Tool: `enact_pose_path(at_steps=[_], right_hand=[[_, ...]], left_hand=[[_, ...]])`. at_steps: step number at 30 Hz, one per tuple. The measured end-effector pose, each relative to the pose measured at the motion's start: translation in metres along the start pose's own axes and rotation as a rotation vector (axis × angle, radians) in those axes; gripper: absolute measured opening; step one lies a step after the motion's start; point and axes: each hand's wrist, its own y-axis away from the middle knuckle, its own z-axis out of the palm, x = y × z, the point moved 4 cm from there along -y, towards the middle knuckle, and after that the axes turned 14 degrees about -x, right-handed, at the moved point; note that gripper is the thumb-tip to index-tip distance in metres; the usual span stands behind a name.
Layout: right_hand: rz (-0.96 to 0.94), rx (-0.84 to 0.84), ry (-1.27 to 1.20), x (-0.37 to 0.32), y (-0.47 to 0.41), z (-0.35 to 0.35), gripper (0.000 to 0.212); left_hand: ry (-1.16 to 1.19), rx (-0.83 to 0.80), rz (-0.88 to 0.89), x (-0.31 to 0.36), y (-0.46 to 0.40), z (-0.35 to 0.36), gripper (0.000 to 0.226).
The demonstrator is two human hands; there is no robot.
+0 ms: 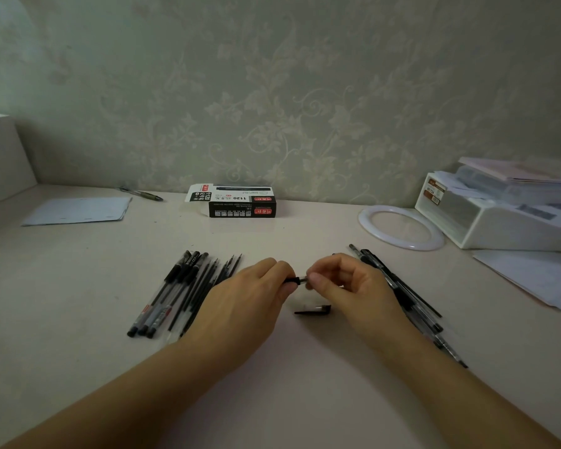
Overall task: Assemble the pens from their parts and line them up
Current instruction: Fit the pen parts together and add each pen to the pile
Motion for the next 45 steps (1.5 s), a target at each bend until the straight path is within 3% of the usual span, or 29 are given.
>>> enact_pose_path(at_steps=[5,10,14,17,22,32,35,38,42,45], right_hand=[[0.052,-0.005,0.014,0.000,0.001,0.003,0.029],[-0.003,0.018,-0.048,-0.002,-0.001,0.001,0.001],[-0.003,0.164,-0.055,0.001,-0.001,-0.014,0.008],[0.032,0.195,0.172,0.004,-0.001,-0.021,0.013],[-0.010,0.047,0.654,0.002,-0.001,-0.007,0.014],[0.010,0.046,0.679,0.002,-0.001,-0.006,0.015],[-0.033,0.160,0.502,-0.005,0.000,-0.009,0.009],[0.005,0.096,0.038,-0.006,0.000,-0.002,0.009],[0.092,0.042,-0.220,0.000,0.000,0.008,0.011],[0.098,0.092,-0.398,0.002,-0.002,0.003,0.013]], left_hand=[[0.022,0.003,0.013,0.002,0.000,0.000,0.028],[0.063,-0.006,-0.004,-0.001,-0.001,0.001,0.029],[0.093,0.011,0.001,-0.001,0.001,0.001,0.028],[0.079,0.008,-0.005,-0.003,0.001,0.003,0.026],[0.077,-0.003,0.002,-0.004,0.001,0.005,0.023],[0.135,-0.010,-0.005,-0.005,-0.001,0.007,0.018],[0.186,0.020,0.004,-0.005,-0.001,0.005,0.016],[0.219,0.046,0.042,-0.002,0.001,0.003,0.014],[0.222,0.047,0.090,0.004,0.001,0.000,0.015],[0.199,0.061,0.069,0.002,0.000,-0.001,0.014]])
